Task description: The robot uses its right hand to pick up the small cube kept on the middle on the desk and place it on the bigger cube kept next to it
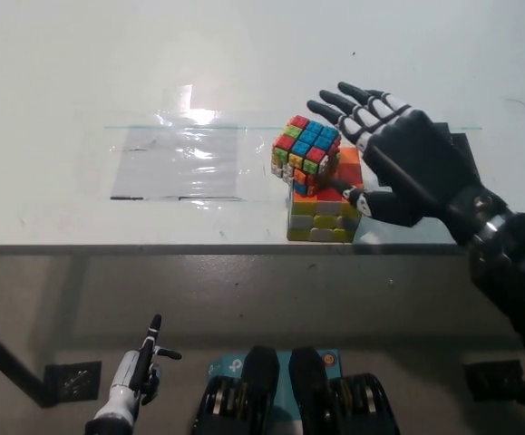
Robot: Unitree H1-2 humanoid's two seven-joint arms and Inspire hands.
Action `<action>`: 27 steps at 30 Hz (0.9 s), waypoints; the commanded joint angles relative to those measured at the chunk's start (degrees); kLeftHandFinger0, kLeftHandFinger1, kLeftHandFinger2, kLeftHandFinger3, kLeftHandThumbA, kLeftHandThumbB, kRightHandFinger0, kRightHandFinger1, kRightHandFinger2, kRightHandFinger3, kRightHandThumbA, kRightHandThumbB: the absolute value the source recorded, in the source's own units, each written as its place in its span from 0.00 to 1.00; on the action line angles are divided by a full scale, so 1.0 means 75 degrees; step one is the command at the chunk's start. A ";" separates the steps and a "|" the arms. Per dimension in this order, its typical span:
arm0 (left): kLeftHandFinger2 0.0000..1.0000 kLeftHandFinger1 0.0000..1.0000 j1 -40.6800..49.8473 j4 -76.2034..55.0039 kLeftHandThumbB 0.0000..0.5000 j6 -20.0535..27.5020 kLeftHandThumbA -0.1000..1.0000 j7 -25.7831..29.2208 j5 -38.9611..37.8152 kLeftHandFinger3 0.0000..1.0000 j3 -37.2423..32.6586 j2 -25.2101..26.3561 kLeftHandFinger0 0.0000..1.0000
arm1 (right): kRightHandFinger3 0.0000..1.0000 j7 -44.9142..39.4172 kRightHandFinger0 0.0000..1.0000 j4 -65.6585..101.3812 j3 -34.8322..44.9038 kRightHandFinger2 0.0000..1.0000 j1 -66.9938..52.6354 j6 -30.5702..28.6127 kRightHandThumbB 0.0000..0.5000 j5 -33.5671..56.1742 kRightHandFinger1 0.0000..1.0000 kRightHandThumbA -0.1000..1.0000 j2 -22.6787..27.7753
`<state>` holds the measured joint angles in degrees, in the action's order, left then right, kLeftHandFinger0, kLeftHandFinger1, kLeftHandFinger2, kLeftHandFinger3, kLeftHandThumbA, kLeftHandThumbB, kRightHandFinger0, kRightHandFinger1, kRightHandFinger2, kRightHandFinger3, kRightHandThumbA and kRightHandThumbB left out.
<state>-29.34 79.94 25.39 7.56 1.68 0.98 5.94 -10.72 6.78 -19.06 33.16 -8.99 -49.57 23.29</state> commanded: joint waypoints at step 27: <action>0.00 0.00 -0.0060 -0.0026 1.00 0.0204 1.00 0.0053 -0.0104 0.00 0.0111 0.0015 0.00 | 1.00 0.1319 0.98 -0.0973 0.2643 1.00 -0.3579 0.0884 0.38 0.1480 1.00 0.41 -0.1252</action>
<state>-28.44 79.92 25.40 7.59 1.31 1.67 5.87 -9.25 2.01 -1.05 6.27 -2.14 -39.55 15.48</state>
